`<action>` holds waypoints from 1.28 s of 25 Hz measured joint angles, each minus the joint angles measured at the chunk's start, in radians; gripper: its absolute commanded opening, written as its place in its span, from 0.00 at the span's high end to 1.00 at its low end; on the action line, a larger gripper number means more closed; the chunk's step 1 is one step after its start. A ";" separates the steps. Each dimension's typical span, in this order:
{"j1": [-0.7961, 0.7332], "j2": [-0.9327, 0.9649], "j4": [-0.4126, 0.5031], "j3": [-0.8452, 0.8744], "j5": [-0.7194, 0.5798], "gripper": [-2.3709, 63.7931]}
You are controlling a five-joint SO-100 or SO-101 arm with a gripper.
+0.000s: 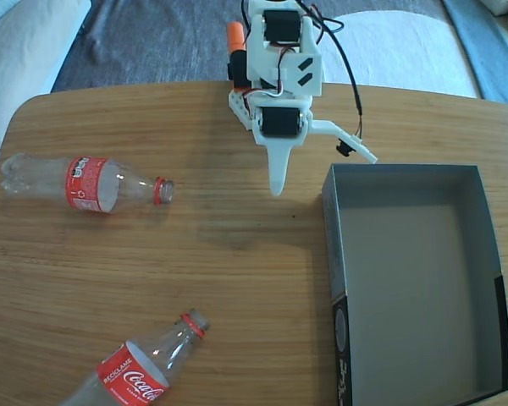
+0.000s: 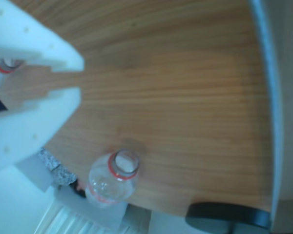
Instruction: Grasp the bottles and put them in the box.
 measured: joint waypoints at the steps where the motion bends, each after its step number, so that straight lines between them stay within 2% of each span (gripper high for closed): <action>1: 0.000 0.000 0.000 0.000 0.000 0.97; 6: 0.014 -0.015 0.006 -0.034 0.000 0.97; 10: 0.021 -0.147 0.011 -0.144 0.000 0.96; 19: 0.147 -0.726 0.011 -0.603 0.000 0.96; 21: 0.179 -0.838 0.011 -0.710 -0.018 0.92; 23: 0.212 -0.920 0.026 -0.785 -0.091 0.84; 26: 0.216 -1.022 0.080 -0.881 -0.267 0.76; 32: 0.229 -1.164 0.173 -0.991 -0.580 0.75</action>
